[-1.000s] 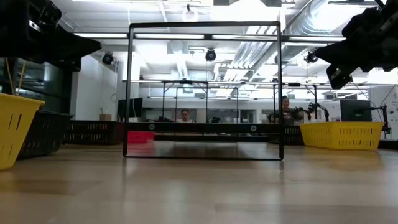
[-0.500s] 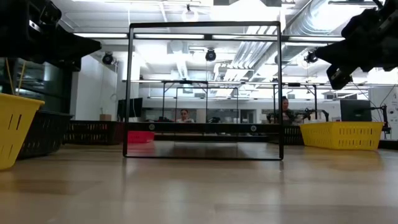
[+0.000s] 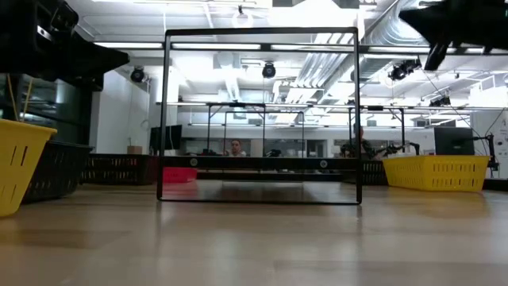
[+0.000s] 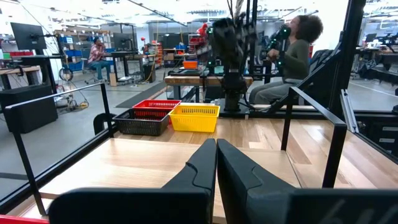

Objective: Stack baskets on shelf by color
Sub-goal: Put the top right yellow bin on the shelf

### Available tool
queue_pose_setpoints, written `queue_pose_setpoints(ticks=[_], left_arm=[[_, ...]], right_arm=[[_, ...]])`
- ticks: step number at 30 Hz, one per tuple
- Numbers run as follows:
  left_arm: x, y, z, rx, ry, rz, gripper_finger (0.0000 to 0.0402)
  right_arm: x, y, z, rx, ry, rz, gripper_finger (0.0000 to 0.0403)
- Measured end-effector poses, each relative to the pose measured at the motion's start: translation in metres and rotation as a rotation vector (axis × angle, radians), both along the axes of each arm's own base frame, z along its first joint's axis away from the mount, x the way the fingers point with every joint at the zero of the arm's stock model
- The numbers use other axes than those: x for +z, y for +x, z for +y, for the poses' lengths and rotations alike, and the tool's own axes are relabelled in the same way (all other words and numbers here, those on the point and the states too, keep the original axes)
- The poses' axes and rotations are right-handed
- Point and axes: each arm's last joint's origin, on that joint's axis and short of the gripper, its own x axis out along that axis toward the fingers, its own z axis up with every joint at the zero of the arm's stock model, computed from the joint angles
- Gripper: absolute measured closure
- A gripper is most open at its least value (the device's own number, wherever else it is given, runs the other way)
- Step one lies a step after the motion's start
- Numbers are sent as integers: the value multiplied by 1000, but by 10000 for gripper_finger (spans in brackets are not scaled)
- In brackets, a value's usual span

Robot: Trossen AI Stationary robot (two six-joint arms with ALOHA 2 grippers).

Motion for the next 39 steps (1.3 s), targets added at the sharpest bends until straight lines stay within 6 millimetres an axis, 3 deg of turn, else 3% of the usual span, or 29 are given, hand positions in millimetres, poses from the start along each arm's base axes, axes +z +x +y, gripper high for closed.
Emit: queue_pose_setpoints(ticks=[3,8,13,17,27,34,39], left_arm=[[0,0,0,0,0,0,398],[0,0,0,0,0,0,398],[0,0,0,0,0,0,398],[0,0,0,0,0,0,398],[0,0,0,0,0,0,398],[0,0,0,0,0,0,398],[0,0,0,0,0,0,398]], right_arm=[[20,0,-2,-83,18,96,371],[47,9,-7,-255,95,367,294],[62,24,-14,-410,177,628,213],[63,44,-21,-428,229,789,176],[46,91,-56,-313,327,1197,167],[20,86,-64,-442,610,1477,167],[10,92,-68,-546,647,1518,167]])
